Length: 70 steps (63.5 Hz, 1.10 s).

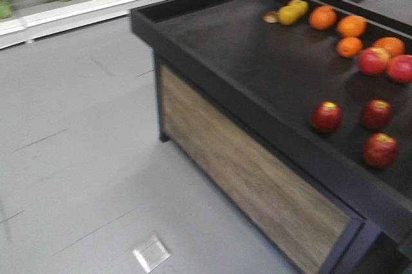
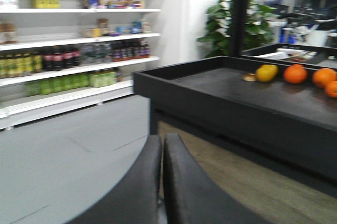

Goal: Pick three apples into basket with both arms
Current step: 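Turn the base and drive up to the table holding the light-blue basket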

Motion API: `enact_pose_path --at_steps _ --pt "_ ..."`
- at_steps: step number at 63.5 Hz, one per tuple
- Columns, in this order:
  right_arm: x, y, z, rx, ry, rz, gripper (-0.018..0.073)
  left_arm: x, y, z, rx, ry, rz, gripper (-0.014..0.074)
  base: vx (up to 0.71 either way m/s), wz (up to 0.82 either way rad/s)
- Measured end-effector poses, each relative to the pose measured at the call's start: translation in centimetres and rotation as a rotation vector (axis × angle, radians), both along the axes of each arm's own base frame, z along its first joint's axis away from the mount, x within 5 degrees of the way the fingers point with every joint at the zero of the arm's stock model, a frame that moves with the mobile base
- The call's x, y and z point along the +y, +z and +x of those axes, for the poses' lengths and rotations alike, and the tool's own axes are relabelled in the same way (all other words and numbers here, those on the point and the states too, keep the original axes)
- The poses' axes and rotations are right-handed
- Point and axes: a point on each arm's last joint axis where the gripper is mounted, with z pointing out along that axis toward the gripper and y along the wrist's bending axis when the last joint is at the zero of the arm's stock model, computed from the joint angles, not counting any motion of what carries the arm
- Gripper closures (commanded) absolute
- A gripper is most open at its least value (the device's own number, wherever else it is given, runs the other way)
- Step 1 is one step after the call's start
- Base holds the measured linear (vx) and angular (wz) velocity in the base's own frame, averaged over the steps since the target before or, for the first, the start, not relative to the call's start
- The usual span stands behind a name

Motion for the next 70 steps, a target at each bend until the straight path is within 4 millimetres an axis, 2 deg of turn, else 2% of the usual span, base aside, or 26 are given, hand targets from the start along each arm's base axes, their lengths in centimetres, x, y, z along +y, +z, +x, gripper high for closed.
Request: enact_pose_path --at_steps 70 --pt "0.0 0.0 0.0 0.0 0.0 0.0 0.0568 0.0 0.0 0.0 0.0 0.0 0.0 0.0603 0.17 -0.67"
